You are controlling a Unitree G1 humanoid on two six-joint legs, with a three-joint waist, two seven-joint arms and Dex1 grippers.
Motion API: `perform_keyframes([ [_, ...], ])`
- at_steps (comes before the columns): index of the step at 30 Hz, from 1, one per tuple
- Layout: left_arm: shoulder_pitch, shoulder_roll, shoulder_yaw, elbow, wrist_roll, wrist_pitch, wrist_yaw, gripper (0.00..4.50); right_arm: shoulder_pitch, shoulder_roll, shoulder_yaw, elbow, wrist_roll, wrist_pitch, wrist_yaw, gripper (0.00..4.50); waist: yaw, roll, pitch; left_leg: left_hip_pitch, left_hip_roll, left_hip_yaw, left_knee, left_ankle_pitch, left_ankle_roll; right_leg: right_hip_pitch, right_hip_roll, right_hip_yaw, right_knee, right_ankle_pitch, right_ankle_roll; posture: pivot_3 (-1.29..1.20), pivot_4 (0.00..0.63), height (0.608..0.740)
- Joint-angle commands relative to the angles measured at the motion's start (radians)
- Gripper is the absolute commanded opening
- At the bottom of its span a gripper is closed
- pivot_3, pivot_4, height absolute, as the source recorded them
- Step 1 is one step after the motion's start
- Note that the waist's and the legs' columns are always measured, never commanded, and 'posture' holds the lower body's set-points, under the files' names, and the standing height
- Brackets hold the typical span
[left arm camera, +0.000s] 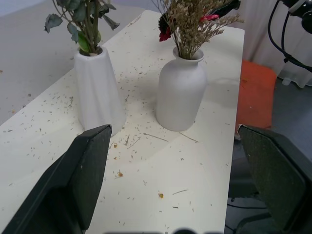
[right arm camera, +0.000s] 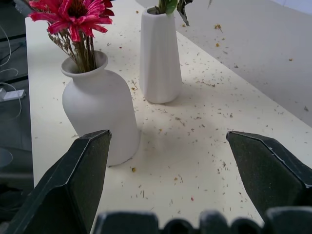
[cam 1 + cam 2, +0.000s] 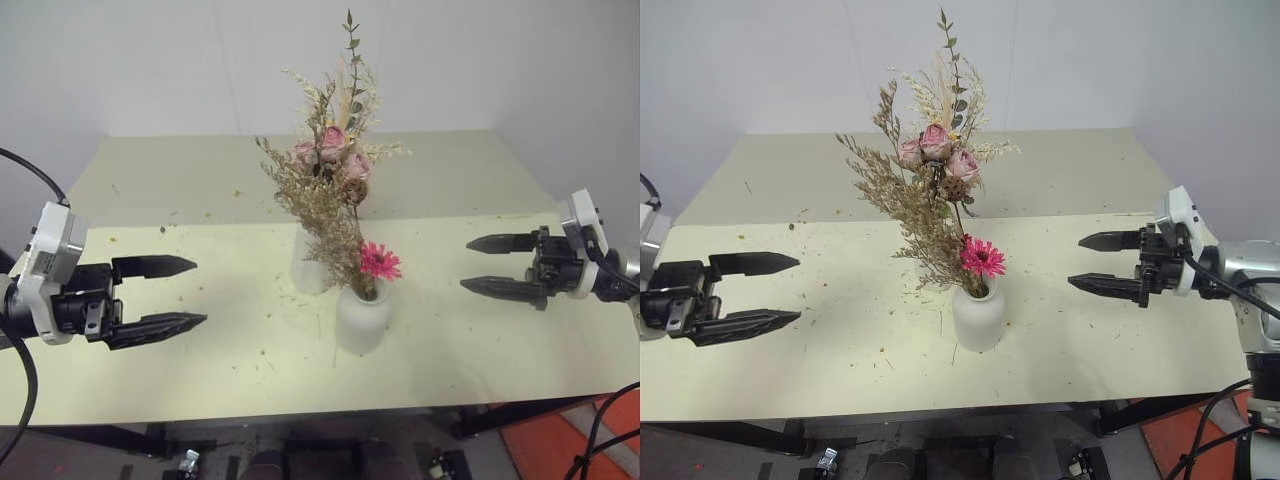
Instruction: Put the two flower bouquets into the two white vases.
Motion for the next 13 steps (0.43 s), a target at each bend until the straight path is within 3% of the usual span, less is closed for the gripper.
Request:
perform_keyframes([
  [1, 0.021, -0.001, 0.053, -0.037, -0.03, 0.001, 0.004, 4.5, 0.009, -0.023, -0.05, 0.009, -0.007, -0.048, 0.013, 4.48, 0.0, 0.0, 0.0, 0.0, 0.0, 0.0, 0.0, 0.0, 0.0, 0.0, 0.0, 0.0, 0.0, 0.0, 0.0, 0.0, 0.15, 0.74],
  [13, 0.017, 0.014, 0.039, -0.035, -0.061, 0.011, 0.03, 4.5, 0.014, -0.003, -0.059, 0.045, -0.02, -0.115, 0.002, 4.48, 0.0, 0.0, 0.0, 0.009, 0.0, 0.0, -0.001, 0.0, 0.0, 0.009, 0.0, 0.0, -0.001, -0.006, 0.006, 0.0, 0.15, 0.74],
])
